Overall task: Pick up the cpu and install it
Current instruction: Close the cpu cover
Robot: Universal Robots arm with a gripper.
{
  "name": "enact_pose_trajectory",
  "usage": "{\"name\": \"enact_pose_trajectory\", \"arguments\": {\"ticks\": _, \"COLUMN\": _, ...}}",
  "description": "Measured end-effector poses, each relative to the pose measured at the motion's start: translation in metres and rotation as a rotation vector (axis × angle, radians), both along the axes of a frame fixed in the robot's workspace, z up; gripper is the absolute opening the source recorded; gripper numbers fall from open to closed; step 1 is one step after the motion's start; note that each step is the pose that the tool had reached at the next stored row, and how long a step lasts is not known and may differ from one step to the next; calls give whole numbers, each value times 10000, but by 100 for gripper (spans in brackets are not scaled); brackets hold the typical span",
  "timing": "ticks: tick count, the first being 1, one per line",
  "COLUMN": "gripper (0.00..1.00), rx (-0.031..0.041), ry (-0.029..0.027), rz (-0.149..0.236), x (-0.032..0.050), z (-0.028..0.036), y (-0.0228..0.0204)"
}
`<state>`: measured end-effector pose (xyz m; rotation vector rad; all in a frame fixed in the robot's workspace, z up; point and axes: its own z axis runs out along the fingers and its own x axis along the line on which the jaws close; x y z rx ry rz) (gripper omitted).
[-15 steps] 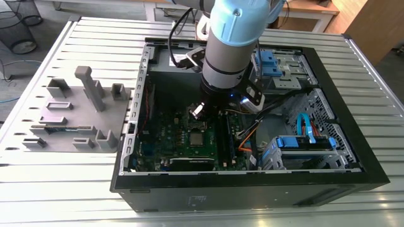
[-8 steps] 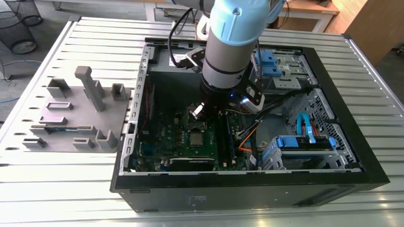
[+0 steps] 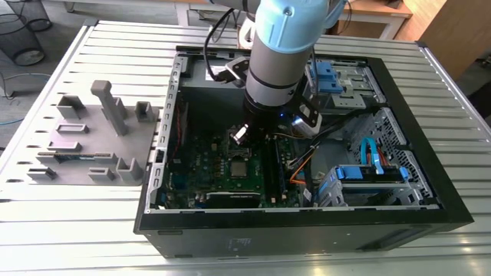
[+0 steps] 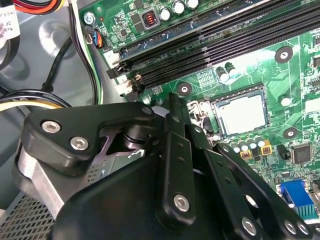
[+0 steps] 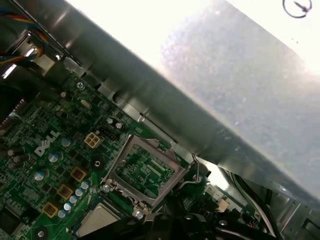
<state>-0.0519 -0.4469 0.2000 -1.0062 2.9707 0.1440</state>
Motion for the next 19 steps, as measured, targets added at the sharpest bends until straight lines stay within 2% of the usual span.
{"name": "enact_pose_trajectory", "arguments": {"ticks": 19, "gripper": 11, "rx": 98, "ry": 2, "rz": 1, "x": 12, "z": 118, "y": 0}}
